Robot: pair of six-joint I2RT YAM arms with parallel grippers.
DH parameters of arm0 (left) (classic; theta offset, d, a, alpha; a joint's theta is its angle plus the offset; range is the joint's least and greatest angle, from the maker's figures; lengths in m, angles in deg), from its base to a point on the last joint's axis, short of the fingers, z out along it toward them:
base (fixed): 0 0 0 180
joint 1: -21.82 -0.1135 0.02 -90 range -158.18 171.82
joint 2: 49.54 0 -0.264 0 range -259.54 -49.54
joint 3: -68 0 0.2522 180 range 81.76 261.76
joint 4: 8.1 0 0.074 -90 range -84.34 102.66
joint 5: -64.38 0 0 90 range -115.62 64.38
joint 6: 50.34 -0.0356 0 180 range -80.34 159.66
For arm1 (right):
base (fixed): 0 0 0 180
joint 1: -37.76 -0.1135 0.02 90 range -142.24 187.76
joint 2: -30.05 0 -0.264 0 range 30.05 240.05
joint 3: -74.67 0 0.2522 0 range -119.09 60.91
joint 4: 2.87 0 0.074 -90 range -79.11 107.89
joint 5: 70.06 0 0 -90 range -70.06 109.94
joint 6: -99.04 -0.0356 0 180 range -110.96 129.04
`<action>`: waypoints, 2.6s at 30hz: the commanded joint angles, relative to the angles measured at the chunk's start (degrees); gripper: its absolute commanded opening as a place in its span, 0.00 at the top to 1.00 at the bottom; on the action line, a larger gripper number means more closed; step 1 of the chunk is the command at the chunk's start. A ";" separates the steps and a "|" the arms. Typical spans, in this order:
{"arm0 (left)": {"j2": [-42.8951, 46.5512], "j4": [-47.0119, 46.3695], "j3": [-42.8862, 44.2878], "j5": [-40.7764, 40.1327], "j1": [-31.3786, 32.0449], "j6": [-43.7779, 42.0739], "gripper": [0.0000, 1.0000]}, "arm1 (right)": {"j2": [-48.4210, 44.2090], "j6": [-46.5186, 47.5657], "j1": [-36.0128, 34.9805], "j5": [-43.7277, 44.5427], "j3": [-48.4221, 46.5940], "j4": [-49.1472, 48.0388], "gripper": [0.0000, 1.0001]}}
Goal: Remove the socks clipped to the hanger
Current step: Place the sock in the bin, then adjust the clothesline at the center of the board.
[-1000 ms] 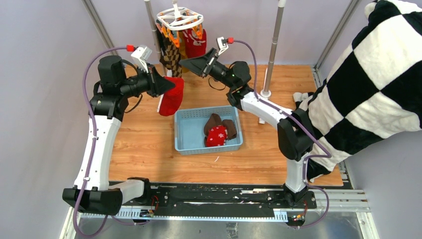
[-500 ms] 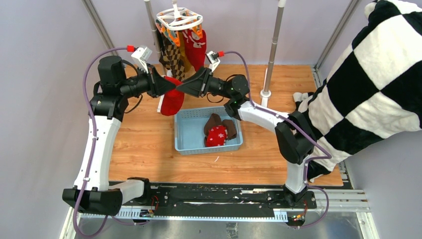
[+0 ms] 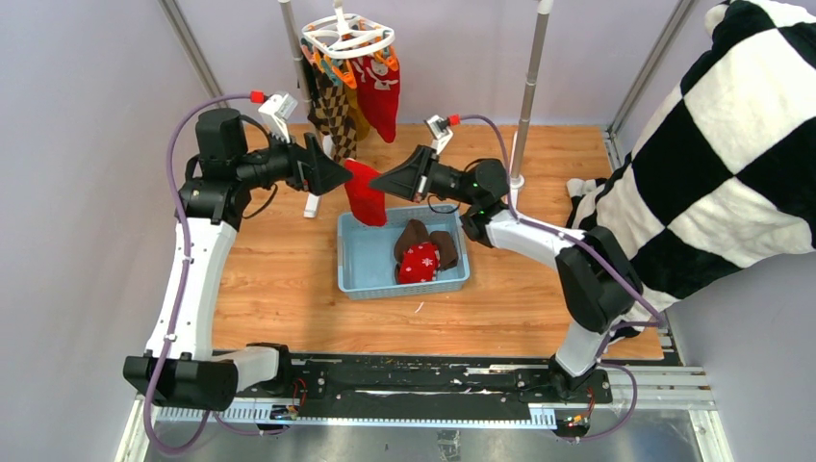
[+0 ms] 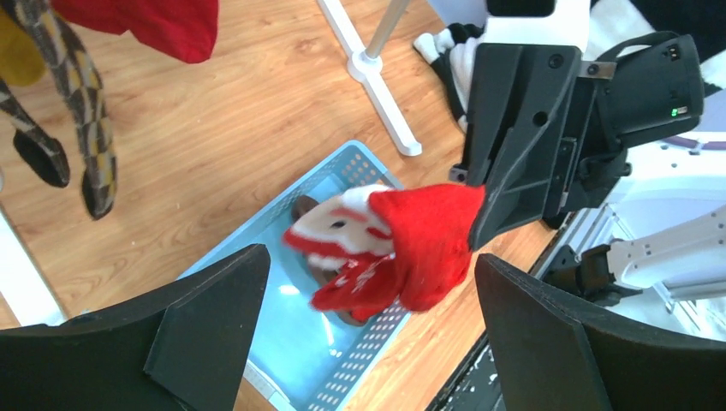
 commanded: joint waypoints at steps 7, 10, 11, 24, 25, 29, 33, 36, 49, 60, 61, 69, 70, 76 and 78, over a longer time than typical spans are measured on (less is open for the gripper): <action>-0.96 3.22 -6.99 -6.15 -2.27 -9.45 0.00 | -14.48 30.28 1.55 6.33 14.11 44.06 1.00; -1.87 3.24 -10.16 -9.26 -2.54 -12.54 0.00 | -12.54 36.21 0.96 11.73 13.54 56.52 1.00; -2.51 3.24 -10.95 -10.35 -2.65 -13.41 0.00 | -11.49 37.94 0.88 13.22 13.15 59.48 1.00; -17.60 -9.93 -12.26 -15.66 -9.09 -8.63 0.07 | -20.59 52.70 -6.60 45.40 7.48 78.12 0.73; -19.48 -10.68 -11.16 -15.80 -9.21 -7.94 0.09 | -21.20 52.58 -6.88 45.28 7.60 77.15 0.73; -26.38 -14.90 -6.28 -17.49 -9.27 -5.87 0.11 | -21.43 50.61 -7.45 39.04 10.36 69.39 0.70; -33.47 -17.09 1.41 -19.68 -9.35 -5.02 0.11 | -15.62 48.39 -7.44 31.58 9.74 67.45 0.67; -39.54 -18.56 7.42 -20.98 -9.44 -3.53 0.12 | -12.06 47.57 -7.42 28.90 9.79 67.07 0.71; -52.77 -30.68 19.85 -18.79 -9.28 0.70 0.24 | -18.04 48.22 -7.42 30.97 15.59 65.39 0.76; -44.44 -37.83 9.42 -23.81 -6.89 -9.11 0.59 | -22.43 46.26 -6.68 30.77 15.20 65.10 0.77; -43.45 -38.19 8.32 -24.72 -6.80 -9.68 0.61 | -22.62 46.24 -6.62 30.76 14.99 65.14 0.78; -37.47 -39.60 1.68 -27.62 -6.62 -10.76 0.78 | -24.30 45.71 -6.10 30.52 15.29 65.53 0.79; -36.77 -39.64 0.89 -27.46 -6.60 -10.80 0.79 | -24.55 45.67 -6.00 30.56 15.37 65.66 0.79; -35.25 -40.13 -0.91 -25.79 -6.61 -11.96 0.58 | -25.51 45.67 -5.71 30.47 15.74 66.04 0.77; -36.50 -40.16 0.40 -24.56 -6.50 -12.12 0.34 | -25.67 45.71 -5.75 30.65 15.82 66.22 0.75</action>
